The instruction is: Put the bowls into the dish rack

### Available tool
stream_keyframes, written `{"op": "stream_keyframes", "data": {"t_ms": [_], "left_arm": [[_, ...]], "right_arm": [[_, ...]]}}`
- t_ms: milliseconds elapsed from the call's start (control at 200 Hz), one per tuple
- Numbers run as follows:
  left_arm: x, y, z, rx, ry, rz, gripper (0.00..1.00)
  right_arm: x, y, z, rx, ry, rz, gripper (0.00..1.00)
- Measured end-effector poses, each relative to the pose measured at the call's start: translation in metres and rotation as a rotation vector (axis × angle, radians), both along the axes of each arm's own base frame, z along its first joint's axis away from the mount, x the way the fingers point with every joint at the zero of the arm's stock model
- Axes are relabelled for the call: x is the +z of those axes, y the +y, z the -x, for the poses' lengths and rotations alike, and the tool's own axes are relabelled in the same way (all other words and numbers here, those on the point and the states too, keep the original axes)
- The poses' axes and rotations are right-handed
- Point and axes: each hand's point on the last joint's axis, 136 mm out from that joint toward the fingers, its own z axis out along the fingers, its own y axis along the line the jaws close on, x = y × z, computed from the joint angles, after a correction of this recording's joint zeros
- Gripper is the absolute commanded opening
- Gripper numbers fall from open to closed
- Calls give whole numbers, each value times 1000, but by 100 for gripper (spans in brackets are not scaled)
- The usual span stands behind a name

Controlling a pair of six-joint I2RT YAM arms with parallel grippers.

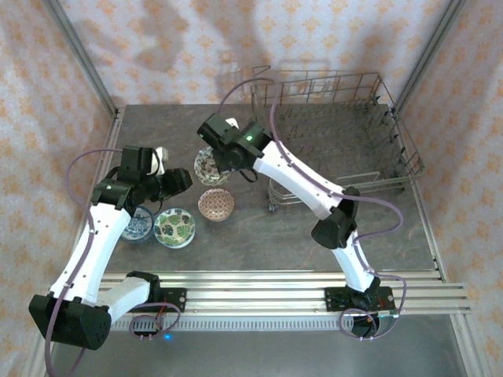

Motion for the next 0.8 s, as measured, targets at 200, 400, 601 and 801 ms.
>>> {"op": "stream_keyframes", "data": {"t_ms": [200,400,601,801], "left_arm": [[1,-15,-9,-24,-9,51,48],[-3,-41,-14,-98,-8,66,48],[-18,-56,-25,-130,20,64,48],[-23,-59,-40,-131,15,65,49]], "right_arm": [[76,-57,-35,-108,-175,-78,0],[110,-169,-70,-329,-283,15,0],[99,-292,-79,-553,-275,204,0],[75,-375,-78,-691,-237,374,0]]}}
